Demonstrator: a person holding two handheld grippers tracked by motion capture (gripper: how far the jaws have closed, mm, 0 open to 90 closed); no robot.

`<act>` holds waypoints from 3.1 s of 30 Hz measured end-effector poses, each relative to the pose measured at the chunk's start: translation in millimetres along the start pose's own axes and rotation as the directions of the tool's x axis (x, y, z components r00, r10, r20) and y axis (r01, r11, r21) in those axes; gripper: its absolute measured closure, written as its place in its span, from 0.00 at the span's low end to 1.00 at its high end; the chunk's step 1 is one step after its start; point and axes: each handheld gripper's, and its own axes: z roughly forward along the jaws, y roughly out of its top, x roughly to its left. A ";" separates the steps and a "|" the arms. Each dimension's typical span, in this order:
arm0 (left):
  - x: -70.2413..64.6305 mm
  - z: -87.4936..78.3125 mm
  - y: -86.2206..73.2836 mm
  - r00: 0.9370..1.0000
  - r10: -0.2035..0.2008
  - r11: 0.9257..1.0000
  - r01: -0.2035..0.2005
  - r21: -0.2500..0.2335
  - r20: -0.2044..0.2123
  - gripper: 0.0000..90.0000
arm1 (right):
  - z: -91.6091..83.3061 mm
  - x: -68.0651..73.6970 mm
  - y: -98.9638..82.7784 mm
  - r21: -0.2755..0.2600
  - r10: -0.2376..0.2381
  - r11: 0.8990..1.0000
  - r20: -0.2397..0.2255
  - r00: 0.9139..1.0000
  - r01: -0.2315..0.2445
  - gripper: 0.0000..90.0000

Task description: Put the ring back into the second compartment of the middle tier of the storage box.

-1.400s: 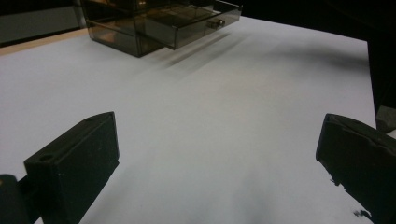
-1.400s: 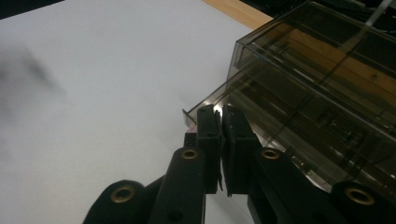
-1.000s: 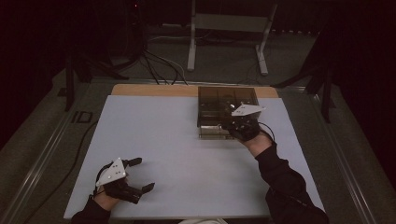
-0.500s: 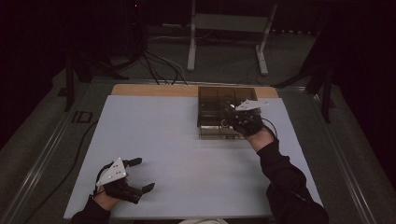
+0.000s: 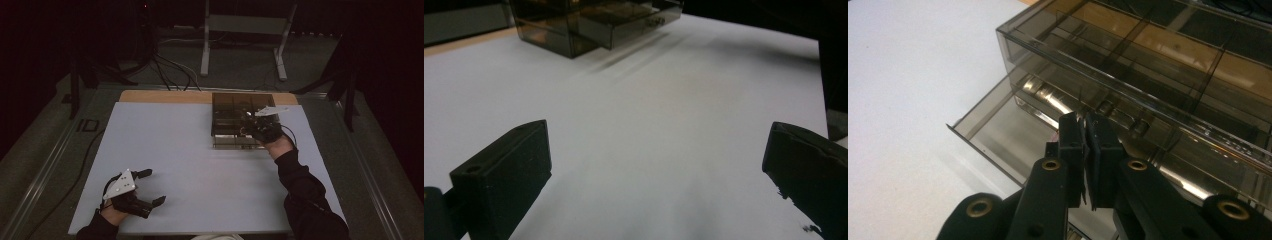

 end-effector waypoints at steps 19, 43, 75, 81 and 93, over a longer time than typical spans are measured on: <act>0.7 0.1 0.0 1.000 -0.006 1.000 0.006 -0.005 0.001 0.01 | 17.2 -3.2 -11.3 0.031 0.009 0.999 0.015 1.000 -0.009 0.96; 0.7 -0.4 0.2 1.000 -0.009 1.000 0.009 -0.010 0.007 0.01 | 10.8 -7.1 -12.4 -0.041 0.074 0.996 -0.045 0.996 -0.076 0.26; 0.9 1.0 0.2 1.000 -0.014 1.000 0.014 -0.005 0.000 0.01 | -24.3 -8.7 -11.2 -0.171 0.087 0.980 -0.114 0.990 -0.105 0.00; 1.1 -2.0 -1.3 1.000 -0.017 1.000 0.017 -0.009 -0.002 0.01 | -31.4 -8.6 -22.2 -0.183 0.091 0.977 -0.113 0.989 -0.111 0.00; 0.6 -1.4 -0.6 1.000 -0.015 1.000 0.015 -0.010 -0.001 0.01 | -47.9 -2.1 -53.5 -0.197 0.080 0.975 -0.117 0.990 -0.102 0.00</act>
